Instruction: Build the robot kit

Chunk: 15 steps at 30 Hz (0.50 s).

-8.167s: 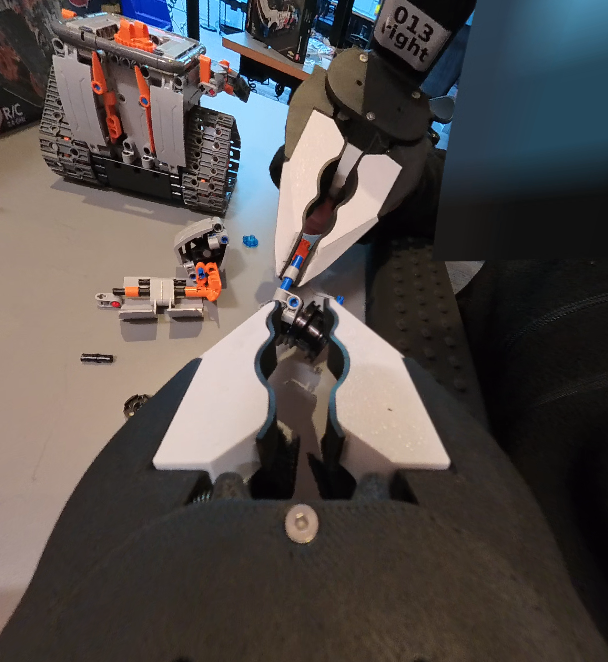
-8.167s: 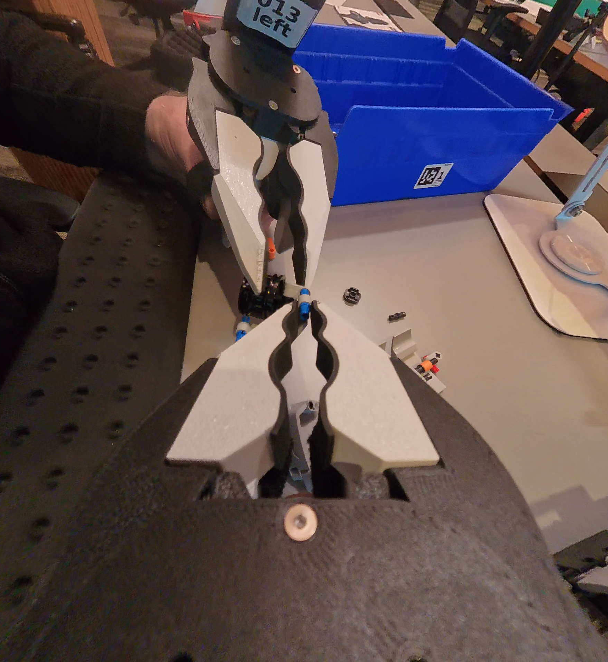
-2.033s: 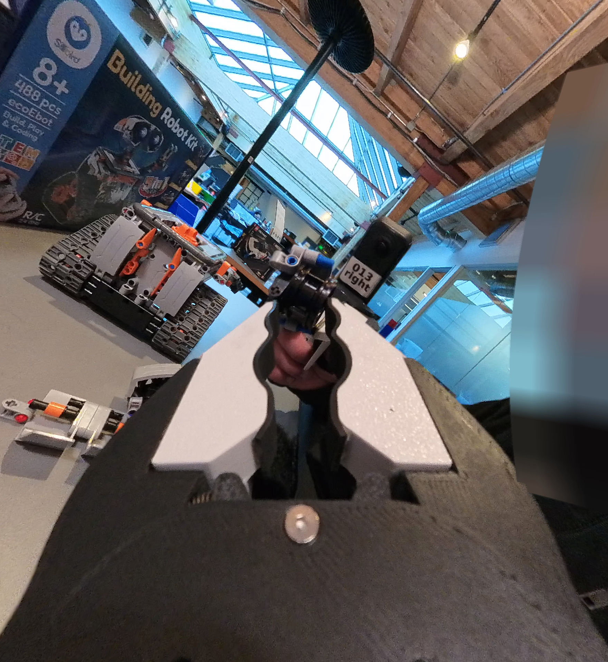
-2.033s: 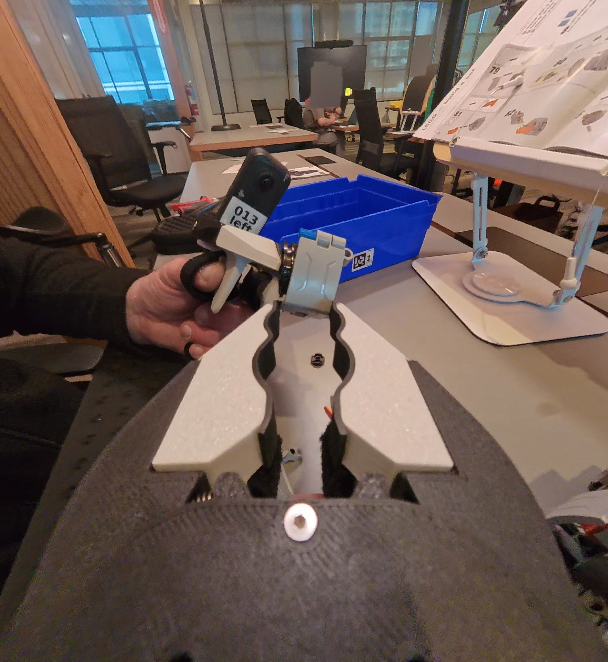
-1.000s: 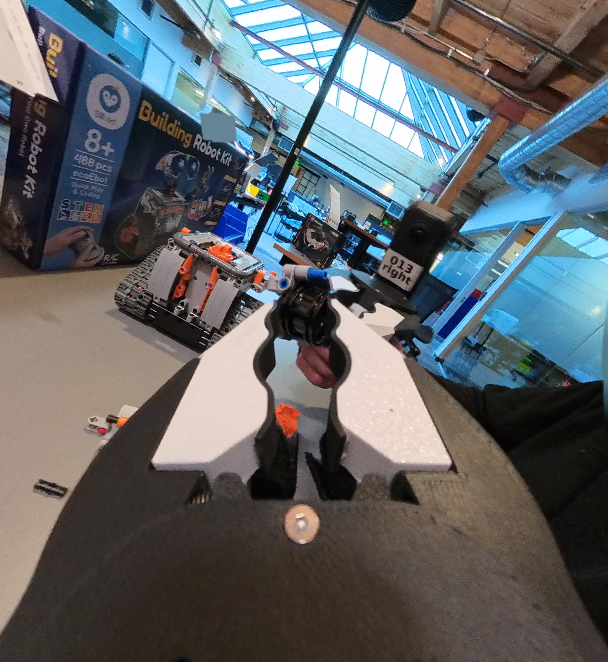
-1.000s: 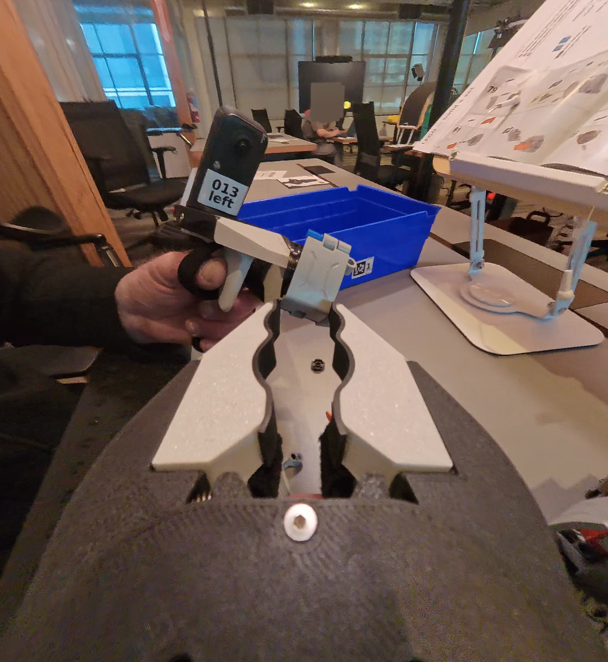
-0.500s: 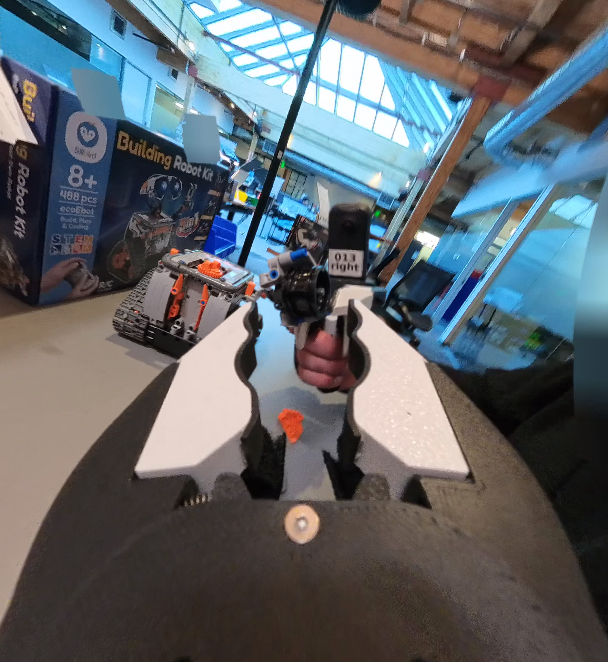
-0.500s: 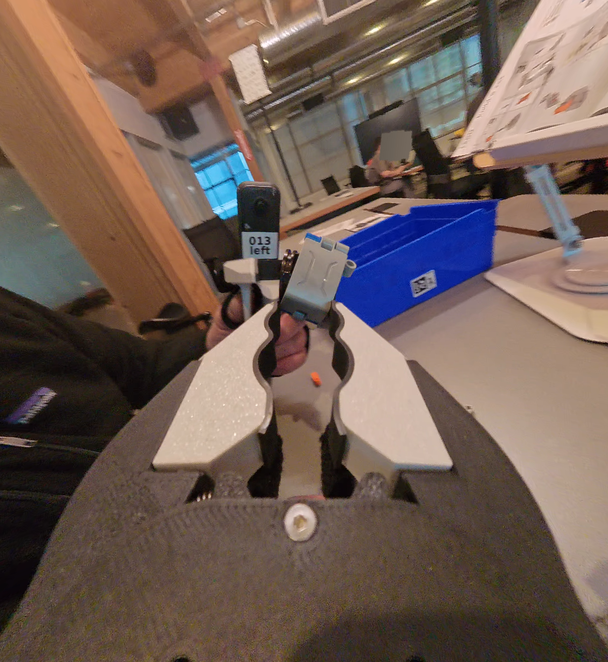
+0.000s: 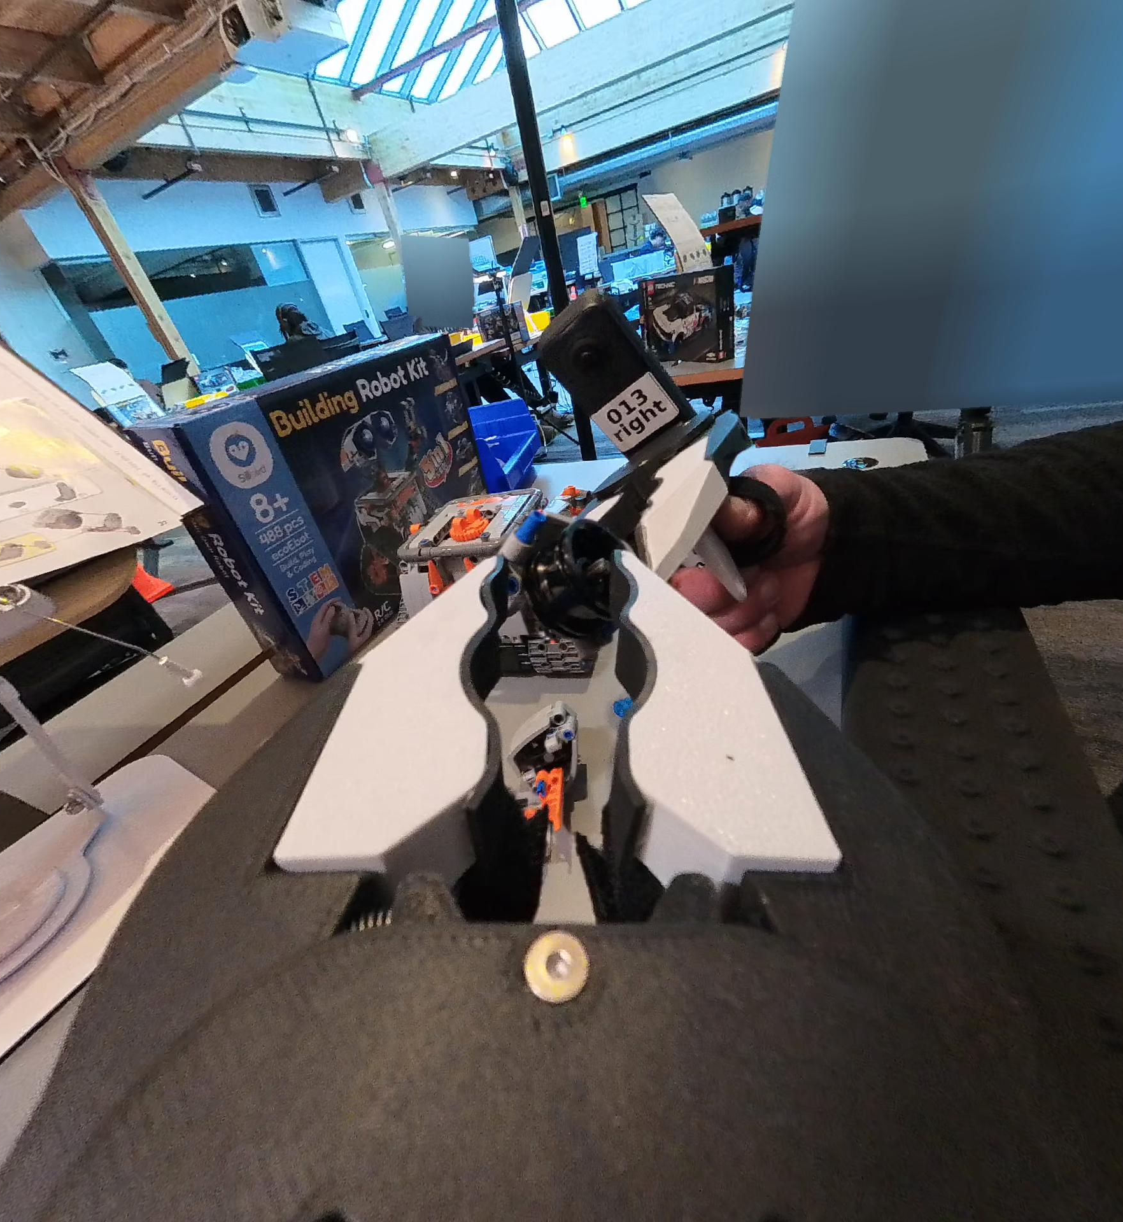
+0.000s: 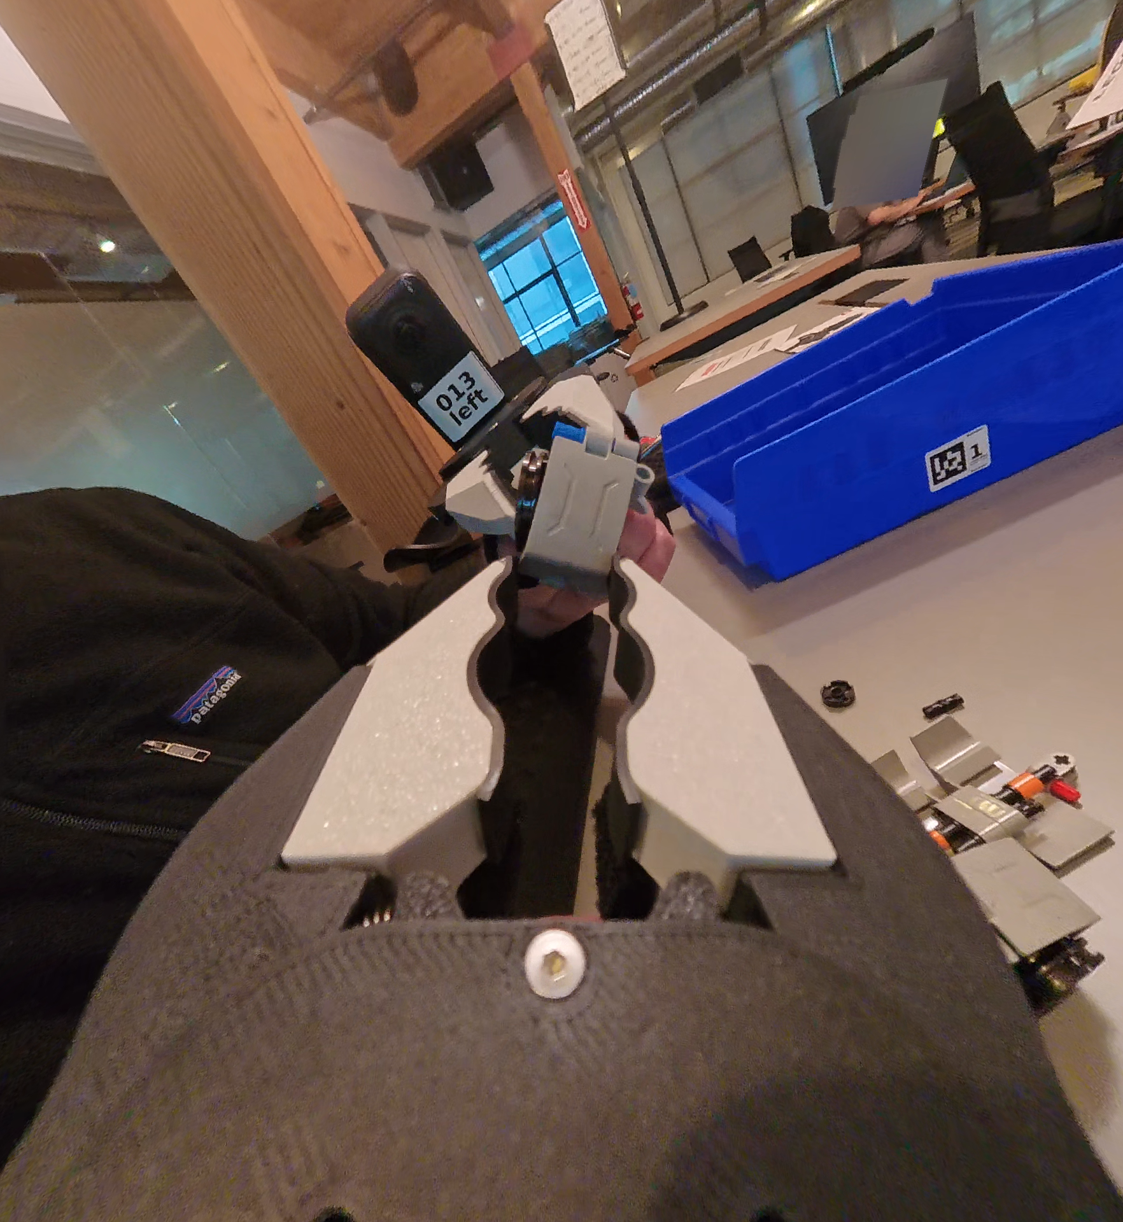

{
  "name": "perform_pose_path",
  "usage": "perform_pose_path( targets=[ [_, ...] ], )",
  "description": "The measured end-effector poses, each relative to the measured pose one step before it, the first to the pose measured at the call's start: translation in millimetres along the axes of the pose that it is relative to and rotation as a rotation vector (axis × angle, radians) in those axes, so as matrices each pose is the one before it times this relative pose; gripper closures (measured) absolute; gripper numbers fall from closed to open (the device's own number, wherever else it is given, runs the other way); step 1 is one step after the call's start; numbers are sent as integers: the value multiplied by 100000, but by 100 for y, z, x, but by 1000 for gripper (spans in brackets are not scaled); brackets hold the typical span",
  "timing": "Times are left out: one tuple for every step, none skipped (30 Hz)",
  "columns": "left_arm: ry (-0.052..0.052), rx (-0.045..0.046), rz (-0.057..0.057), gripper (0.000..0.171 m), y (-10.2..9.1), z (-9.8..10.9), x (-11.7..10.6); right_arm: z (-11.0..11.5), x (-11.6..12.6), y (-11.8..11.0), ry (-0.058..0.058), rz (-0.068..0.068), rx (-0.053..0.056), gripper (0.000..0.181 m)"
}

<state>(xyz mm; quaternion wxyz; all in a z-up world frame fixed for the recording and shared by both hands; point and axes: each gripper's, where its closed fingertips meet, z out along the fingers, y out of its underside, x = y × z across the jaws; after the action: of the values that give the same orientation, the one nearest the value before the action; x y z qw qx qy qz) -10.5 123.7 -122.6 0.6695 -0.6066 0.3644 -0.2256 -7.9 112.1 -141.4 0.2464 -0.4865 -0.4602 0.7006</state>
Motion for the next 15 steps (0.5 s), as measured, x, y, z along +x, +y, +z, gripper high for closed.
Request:
perform_pose_path(
  targets=[
    [-171,-137,-667,145,15,-26,-6,38,-4,-12,14,-91,6,156],
    [-394,-704,-1274,145,118,35,-62,16,119,45,1090,-1209,-348,156],
    [-402,-166,-1173,145,66,1,-89,-9,108,1,1732,-2115,-224,156],
    [-517,351,-1858,146,12,-8,-109,-10,51,-73,1712,-2217,-15,156],
    [-982,-330,-3160,146,107,42,-225,-33,154,-138,2296,-2424,417,156],
    [-453,-377,-3937,147,147,63,-221,-48,206,-126,3131,-3275,164,156],
    [611,1234,-4317,147,-21,10,-129,-34,88,-162,2712,-3360,70,156],
    [533,1033,-4905,149,27,21,-197,-34,105,-189,2687,-2871,181,155],
    [474,-40,-4994,149,158,75,-218,-9,208,-19,3005,-3177,-657,155],
    [1372,783,-4337,149,12,38,-107,0,95,131,2228,-3492,-1523,159],
    [1694,2258,-4987,150,-264,-25,-75,34,-73,109,1146,-3210,-1245,159],
    [413,473,-3985,150,-52,10,-232,44,-45,18,1435,-2504,-616,157],
    [206,79,-2657,150,-19,24,-212,52,17,40,1529,-2500,-848,153],
    [423,-71,-2010,150,-3,33,-107,13,68,100,1568,-2538,-1334,153],
    [-87,-1200,-1334,150,167,55,-130,-67,190,37,2518,-2940,-980,153]
  ],
)
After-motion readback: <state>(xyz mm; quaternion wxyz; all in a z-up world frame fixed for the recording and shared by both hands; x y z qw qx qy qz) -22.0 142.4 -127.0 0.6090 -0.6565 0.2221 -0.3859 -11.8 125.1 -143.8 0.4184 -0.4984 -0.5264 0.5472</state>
